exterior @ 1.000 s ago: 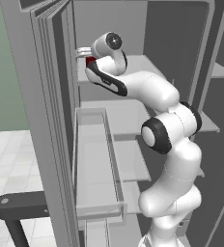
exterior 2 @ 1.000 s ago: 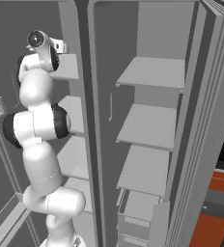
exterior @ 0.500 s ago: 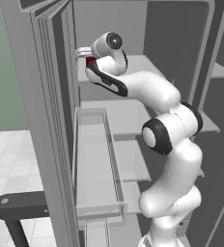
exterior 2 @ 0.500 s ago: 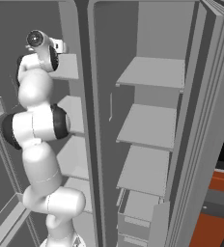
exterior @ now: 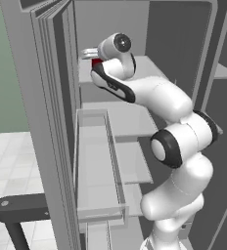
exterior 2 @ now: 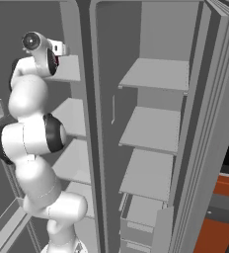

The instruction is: Open the fridge, grab two sodas, and place both sodas inside the bowl with ice on the dining counter.

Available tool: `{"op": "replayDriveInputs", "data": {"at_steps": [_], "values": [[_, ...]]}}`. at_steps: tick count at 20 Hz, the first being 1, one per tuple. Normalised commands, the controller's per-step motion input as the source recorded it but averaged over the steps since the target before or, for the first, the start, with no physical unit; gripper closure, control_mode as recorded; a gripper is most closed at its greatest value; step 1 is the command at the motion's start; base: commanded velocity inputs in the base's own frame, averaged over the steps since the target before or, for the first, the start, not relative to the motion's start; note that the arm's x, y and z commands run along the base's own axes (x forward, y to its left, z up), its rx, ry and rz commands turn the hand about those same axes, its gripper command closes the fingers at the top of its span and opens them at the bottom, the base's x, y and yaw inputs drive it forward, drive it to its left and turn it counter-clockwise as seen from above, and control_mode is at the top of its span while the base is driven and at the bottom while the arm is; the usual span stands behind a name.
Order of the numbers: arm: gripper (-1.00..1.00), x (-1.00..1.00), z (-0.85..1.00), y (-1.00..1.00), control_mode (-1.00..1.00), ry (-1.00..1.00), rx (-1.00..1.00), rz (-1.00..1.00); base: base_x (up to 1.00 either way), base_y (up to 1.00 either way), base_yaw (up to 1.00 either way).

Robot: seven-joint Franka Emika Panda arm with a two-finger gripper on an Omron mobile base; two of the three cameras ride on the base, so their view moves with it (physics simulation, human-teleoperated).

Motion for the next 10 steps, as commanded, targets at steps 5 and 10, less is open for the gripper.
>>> {"op": "replayDriveInputs", "data": {"at_steps": [5,10], "values": [[1.0,-0.6,0.1,-0.36,-1.0,-0.06,0.0,0.0,0.0,0.0,0.0],[1.0,-0.96,0.04,-0.46,-1.0,-0.1,0.0,0.0,0.0,0.0,0.0]]}}
